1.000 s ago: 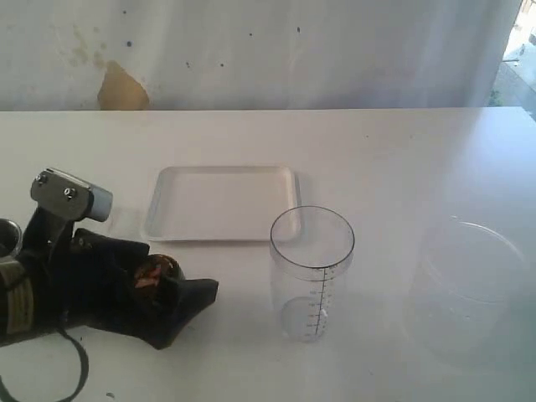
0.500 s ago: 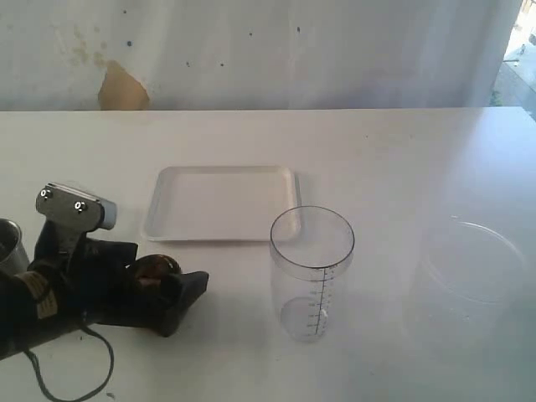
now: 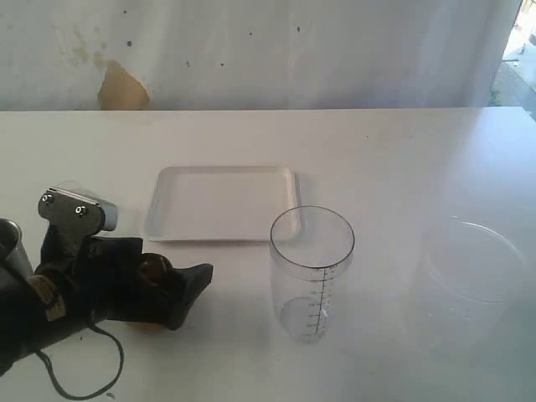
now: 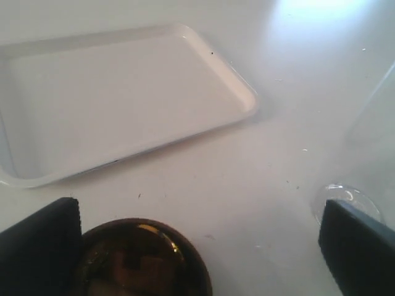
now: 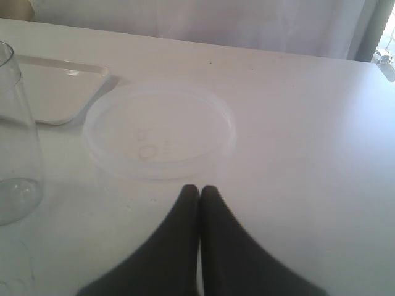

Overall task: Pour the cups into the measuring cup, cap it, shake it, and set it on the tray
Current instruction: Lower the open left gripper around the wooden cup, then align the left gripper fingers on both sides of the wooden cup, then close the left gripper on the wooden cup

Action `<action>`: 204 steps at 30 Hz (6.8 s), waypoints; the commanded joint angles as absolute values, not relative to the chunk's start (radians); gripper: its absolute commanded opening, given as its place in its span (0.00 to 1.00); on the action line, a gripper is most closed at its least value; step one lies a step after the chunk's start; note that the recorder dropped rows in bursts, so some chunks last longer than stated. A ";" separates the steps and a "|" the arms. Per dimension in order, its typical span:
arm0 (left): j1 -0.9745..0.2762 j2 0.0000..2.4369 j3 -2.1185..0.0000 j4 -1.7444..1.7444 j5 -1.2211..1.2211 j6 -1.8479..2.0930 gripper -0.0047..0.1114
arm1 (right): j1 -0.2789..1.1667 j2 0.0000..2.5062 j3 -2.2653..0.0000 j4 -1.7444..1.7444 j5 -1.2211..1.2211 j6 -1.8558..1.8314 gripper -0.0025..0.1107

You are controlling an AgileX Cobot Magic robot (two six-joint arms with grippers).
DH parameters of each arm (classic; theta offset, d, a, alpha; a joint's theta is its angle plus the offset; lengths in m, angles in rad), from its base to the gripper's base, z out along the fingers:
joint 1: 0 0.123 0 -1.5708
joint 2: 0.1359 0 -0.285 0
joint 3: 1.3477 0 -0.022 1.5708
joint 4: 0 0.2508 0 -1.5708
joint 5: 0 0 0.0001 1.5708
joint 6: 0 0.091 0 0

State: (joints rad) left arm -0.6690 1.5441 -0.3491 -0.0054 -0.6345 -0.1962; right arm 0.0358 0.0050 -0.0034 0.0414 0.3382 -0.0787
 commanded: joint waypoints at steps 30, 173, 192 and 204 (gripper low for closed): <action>-0.671 1.368 -0.221 -0.170 -0.626 -0.010 0.95 | 0.040 0.000 0.000 0.037 0.337 -0.075 0.02; -0.671 1.735 -0.221 -0.148 -0.798 -0.099 0.95 | 0.040 0.000 0.000 0.037 0.337 -0.075 0.02; -0.671 1.735 -0.221 -0.148 -0.798 -0.099 0.95 | 0.040 0.000 0.000 0.037 0.337 -0.075 0.02; -0.671 1.735 -0.221 -0.148 -0.798 -0.099 0.95 | 0.040 0.000 0.000 0.037 0.337 -0.075 0.02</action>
